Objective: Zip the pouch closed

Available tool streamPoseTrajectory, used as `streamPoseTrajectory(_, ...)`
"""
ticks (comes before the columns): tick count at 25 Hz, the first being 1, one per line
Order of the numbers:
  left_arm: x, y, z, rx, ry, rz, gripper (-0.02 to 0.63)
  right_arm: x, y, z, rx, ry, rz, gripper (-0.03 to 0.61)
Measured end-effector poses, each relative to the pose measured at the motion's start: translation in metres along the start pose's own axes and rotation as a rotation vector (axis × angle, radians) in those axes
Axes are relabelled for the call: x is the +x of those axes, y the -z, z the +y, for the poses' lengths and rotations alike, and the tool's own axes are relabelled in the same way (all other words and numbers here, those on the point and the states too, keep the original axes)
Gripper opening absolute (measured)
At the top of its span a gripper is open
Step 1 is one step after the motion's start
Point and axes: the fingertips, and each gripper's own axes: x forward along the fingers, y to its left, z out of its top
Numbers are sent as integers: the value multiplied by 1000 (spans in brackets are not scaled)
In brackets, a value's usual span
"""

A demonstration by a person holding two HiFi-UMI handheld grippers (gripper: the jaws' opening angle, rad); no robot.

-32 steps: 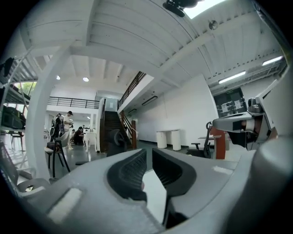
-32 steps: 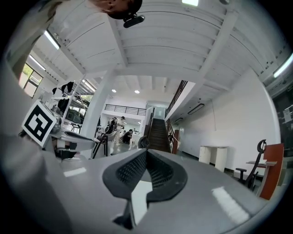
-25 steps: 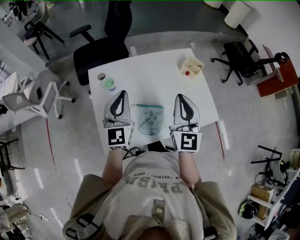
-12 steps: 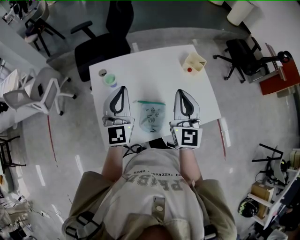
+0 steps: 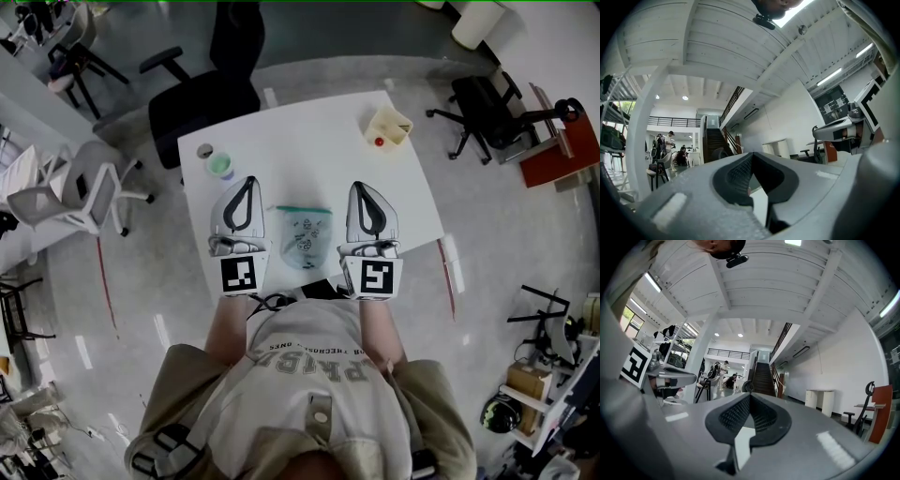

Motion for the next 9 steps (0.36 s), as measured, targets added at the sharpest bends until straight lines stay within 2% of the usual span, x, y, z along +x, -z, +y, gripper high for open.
streamPoseTrajectory(9, 7, 14, 0, 10, 0, 28, 12, 8, 9, -1, 13, -18, 4, -2)
